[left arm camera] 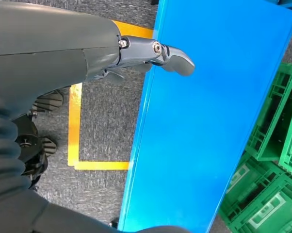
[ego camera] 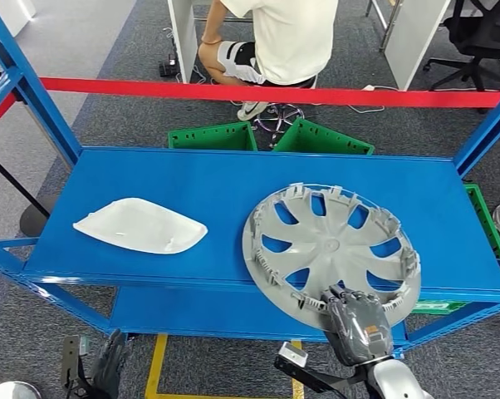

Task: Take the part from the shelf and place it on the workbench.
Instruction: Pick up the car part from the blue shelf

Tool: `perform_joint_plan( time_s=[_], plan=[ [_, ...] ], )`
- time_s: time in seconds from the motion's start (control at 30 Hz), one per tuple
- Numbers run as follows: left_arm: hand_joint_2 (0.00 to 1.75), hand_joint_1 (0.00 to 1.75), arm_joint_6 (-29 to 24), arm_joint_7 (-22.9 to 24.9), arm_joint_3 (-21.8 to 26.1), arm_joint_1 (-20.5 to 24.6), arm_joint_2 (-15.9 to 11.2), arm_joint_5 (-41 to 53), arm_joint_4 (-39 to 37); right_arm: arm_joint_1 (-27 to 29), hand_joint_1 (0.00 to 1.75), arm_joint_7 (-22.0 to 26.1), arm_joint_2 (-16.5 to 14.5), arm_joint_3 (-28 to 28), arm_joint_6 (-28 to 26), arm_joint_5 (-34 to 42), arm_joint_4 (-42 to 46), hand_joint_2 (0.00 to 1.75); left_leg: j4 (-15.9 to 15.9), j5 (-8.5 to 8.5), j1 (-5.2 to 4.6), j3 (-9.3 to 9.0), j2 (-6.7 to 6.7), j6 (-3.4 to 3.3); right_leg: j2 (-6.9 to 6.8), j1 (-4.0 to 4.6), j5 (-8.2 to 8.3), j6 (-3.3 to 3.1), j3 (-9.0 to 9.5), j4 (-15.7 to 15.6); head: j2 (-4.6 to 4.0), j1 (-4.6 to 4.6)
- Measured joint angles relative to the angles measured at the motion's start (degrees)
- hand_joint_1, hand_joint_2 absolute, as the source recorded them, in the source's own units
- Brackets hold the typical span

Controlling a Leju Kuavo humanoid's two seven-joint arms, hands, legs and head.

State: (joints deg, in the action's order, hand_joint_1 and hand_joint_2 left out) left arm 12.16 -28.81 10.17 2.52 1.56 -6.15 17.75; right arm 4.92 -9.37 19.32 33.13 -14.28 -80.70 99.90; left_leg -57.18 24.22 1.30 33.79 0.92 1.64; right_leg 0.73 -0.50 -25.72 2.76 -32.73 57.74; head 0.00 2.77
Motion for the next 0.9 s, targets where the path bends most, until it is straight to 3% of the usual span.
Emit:
perform_joint_plan(
  time_s=[0.2,0.4,0.5,0.57,0.67,0.7,0.73,0.77,0.83,0.9],
  plan=[
    [1.75,0.00,0.1,0.0,0.6,-0.2,0.0,0.0,0.0,2.0,1.75,-0.6,0.0,-0.1,-2.4,1.1,1.5,1.75,0.0,0.05,-0.03,0.01,0.00,0.00,0.00,-0.02,0.00,0.01,0.00,0.0,0.00,0.01],
    [1.75,0.00,-1.4,-0.4,1.6,-0.3,0.2,1.0,0.0,5.2,1.75,1.6,-0.3,-0.2,-10.9,12.8,4.6,1.75,-0.1,0.40,-0.51,0.01,0.01,-0.58,-0.01,-0.56,-0.02,0.49,0.07,-0.2,0.00,0.03],
    [1.75,0.00,-2.6,-0.7,2.0,-0.3,0.6,1.9,0.0,7.1,1.75,2.6,-0.7,-0.2,-14.3,17.1,6.8,1.75,0.4,0.24,-0.57,-0.30,-0.04,-1.23,-0.03,-0.78,-0.18,0.98,0.12,-0.2,0.00,0.03],
    [1.75,0.00,-2.9,-0.9,2.2,-0.3,0.9,2.1,0.0,8.0,1.75,2.8,-0.8,-0.2,-15.3,18.1,7.8,1.75,1.1,0.03,-0.29,-0.85,-0.16,-1.75,-0.16,-0.74,-2.10,1.21,-1.16,2.6,0.00,-0.27],
    [1.75,0.00,-3.0,-0.9,2.4,-0.4,1.3,2.2,0.0,9.0,1.75,2.9,-0.9,-0.1,-15.7,18.5,8.5,1.75,1.2,0.11,-0.24,-1.14,-0.28,-2.01,-0.28,-0.78,-7.14,1.42,-6.65,13.8,0.00,-0.71],
    [1.75,0.00,-3.0,-0.9,2.4,-0.4,1.4,2.2,0.0,9.3,1.75,3.0,-0.9,-0.1,-15.7,18.6,8.6,1.75,1.1,0.12,-0.22,-1.18,-0.29,-1.97,-0.29,-0.82,-7.46,1.52,-7.85,16.0,0.00,-0.70],
    [1.75,0.00,-3.1,-0.9,2.4,-0.4,1.5,2.2,0.0,9.5,1.75,3.2,-0.9,-0.1,-15.8,18.8,8.7,1.75,1.1,0.15,-0.15,-1.24,-0.28,-1.87,-0.30,-0.86,-6.62,1.61,-8.01,16.0,0.00,-0.71],
    [1.75,0.00,-3.2,-0.9,2.4,-0.4,1.6,2.4,0.0,9.6,1.75,3.5,-1.0,-0.1,-16.0,19.2,8.8,1.75,1.0,0.22,-0.01,-1.32,-0.24,-1.68,-0.33,-0.94,-4.78,1.68,-6.92,13.5,0.00,-0.73],
    [1.75,0.00,-3.5,-0.9,2.4,-0.5,1.8,2.9,0.0,9.8,1.75,4.4,-1.1,-0.1,-17.2,20.1,9.2,1.75,0.6,0.55,0.19,-1.36,-0.08,-0.95,-0.30,-1.07,-1.25,1.84,-2.89,5.8,0.00,-0.85],
    [1.75,0.00,-3.9,-0.9,2.4,-0.6,1.9,3.6,0.0,10.3,1.75,5.3,-1.3,-0.1,-18.9,19.9,9.9,1.75,0.3,0.74,0.11,-1.33,0.12,-0.04,0.00,-1.05,-0.20,1.32,-0.59,1.9,0.00,-0.94]
  ],
)
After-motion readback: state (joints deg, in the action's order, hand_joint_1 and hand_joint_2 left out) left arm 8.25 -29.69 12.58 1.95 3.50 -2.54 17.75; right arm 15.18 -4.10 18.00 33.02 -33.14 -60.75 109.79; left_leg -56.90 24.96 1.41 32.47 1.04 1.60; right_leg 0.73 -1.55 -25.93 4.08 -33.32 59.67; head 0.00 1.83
